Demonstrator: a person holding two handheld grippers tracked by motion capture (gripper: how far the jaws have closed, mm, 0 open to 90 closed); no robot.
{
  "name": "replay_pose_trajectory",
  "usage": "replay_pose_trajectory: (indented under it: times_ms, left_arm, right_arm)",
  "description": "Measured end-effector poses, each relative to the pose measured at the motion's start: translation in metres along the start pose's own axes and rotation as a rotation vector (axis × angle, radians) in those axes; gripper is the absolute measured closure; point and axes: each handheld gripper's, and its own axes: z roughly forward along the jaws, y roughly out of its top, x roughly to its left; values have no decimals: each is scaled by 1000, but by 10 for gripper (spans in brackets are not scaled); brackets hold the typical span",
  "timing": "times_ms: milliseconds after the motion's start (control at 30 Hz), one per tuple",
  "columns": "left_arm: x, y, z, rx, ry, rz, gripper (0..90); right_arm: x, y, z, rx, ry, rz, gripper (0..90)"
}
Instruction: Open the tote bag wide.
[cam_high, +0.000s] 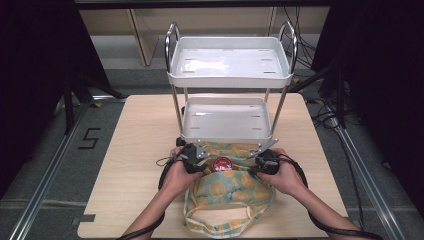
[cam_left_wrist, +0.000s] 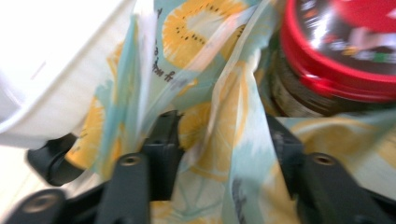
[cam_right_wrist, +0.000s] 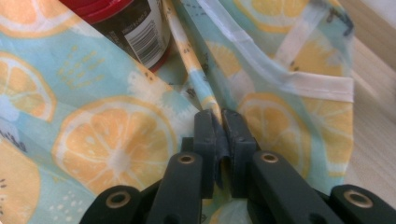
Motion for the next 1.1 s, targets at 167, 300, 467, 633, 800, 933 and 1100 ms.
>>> replay_pose_trajectory:
  times_ms: [167,300,467,633,800,933,1100]
  left_arm:
    - [-12,-4,-28,-88,-6,6,431]
    - [-21,-1,-49,-122,-29,62,430]
    - [-50,11,-62,-175,-94,136,457]
    - [-62,12,-42,-142,-83,168,452]
    - [-65,7,-32,-131,-90,151,517]
    - [-67,3,-30,-120,-85,109,642]
    - [-69,-1,-26,-105,-107,55,853]
  right_arm:
    - [1,1,-1,3,3,7,853]
    - [2,1,2,-20,-22,-7,853]
    - [0,2,-1,-5,-33,-30,852]
    - [-2,3,1,-38,-22,-80,846]
    - [2,3,-2,-38,0,-25,839]
    - [1,4,-1,-37,-24,-5,836]
    - [1,4,-2,-38,-6,-29,834]
